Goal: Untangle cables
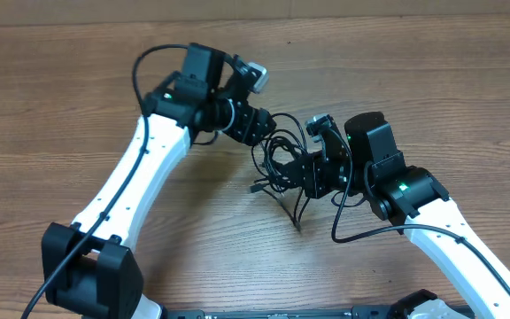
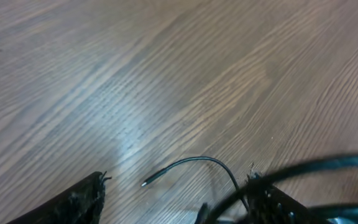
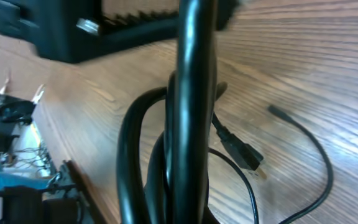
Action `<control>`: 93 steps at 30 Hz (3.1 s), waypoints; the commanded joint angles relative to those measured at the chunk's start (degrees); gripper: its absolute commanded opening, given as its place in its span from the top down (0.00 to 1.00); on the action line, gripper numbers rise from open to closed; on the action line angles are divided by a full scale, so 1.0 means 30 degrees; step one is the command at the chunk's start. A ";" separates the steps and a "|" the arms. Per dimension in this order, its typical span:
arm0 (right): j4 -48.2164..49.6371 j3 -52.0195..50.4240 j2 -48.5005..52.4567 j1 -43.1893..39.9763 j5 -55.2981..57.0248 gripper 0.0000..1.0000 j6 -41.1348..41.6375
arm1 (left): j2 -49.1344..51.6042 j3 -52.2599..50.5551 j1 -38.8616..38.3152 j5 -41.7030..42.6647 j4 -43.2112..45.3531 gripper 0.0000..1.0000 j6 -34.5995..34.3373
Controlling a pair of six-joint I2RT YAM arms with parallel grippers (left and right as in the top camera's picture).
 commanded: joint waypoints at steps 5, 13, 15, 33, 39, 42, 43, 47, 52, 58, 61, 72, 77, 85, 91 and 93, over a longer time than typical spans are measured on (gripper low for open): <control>-0.0036 -0.0051 -0.0372 0.0036 -0.2135 0.95 -0.0153 | -0.0299 -0.1625 -0.0342 -0.3825 0.1668 0.94 -0.1581; -0.0561 -0.0109 0.0036 0.0036 0.7635 0.96 -0.0066 | -0.1348 0.0474 0.0605 -0.2499 0.1399 0.96 -0.4641; -0.0036 -0.0109 0.0408 0.0036 0.9668 0.96 -0.0066 | -0.1603 0.1078 0.0627 0.0627 0.0991 0.96 -0.4634; 0.1311 -0.0109 0.1137 0.0036 0.8626 0.93 0.1362 | -0.1814 0.1348 0.0918 -0.2433 -0.1086 0.95 -0.6207; -0.1625 -0.0102 0.1137 0.0036 0.4707 0.93 0.1297 | -0.1741 0.1348 0.0925 -0.8371 -0.0787 0.94 -0.7410; -0.2186 -0.0102 0.1137 0.0036 0.1778 0.93 0.1319 | -0.1333 0.1348 0.0882 -0.8276 -0.0656 0.51 -0.7431; -0.2222 -0.0095 0.1137 0.0036 0.1064 0.92 0.1319 | -0.1253 0.1348 0.0874 -0.8204 -0.0729 0.30 -0.7446; -0.2317 -0.0087 0.1137 0.0036 -0.1370 0.87 0.1370 | -0.0714 0.1348 0.0874 -0.6572 -0.1523 0.00 -0.7643; -0.1515 -0.0087 0.1137 0.0036 -0.2448 0.80 0.1472 | -0.0583 0.1348 0.0874 -0.2994 -0.2390 0.00 -0.7628; 0.0058 -0.0087 0.1137 0.0036 -0.2331 0.81 0.2106 | -0.0583 0.1348 0.0882 -0.1923 -0.3075 0.00 -0.7628; 0.0117 -0.0087 0.1137 0.0036 -0.0211 0.81 0.2091 | -0.0576 0.1341 0.0882 -0.2135 -0.3483 0.00 -0.7628; -0.1858 -0.0087 0.1137 0.0036 0.4860 0.57 0.2084 | -0.0765 0.1319 0.0852 -0.5421 -1.0171 0.01 -1.2036; -0.1887 -0.0087 0.1137 0.0036 0.5042 0.54 0.1989 | -0.1902 -0.0044 0.0707 -0.7074 -1.0972 0.00 -1.4506; -0.2018 -0.0087 0.1137 0.0036 0.5515 0.55 0.1938 | -0.5566 -0.8123 0.0182 -0.7213 -0.6470 0.23 -2.3802; -0.2244 -0.0087 0.1137 0.0036 0.5508 0.55 0.1938 | -0.5581 -1.1897 -0.0270 -0.7147 -0.2951 0.54 -2.9383; -0.2339 -0.0087 0.1137 0.0036 0.5508 0.55 0.1938 | -0.5574 -1.3085 -0.0517 -0.7002 -0.1872 0.57 -2.9747</control>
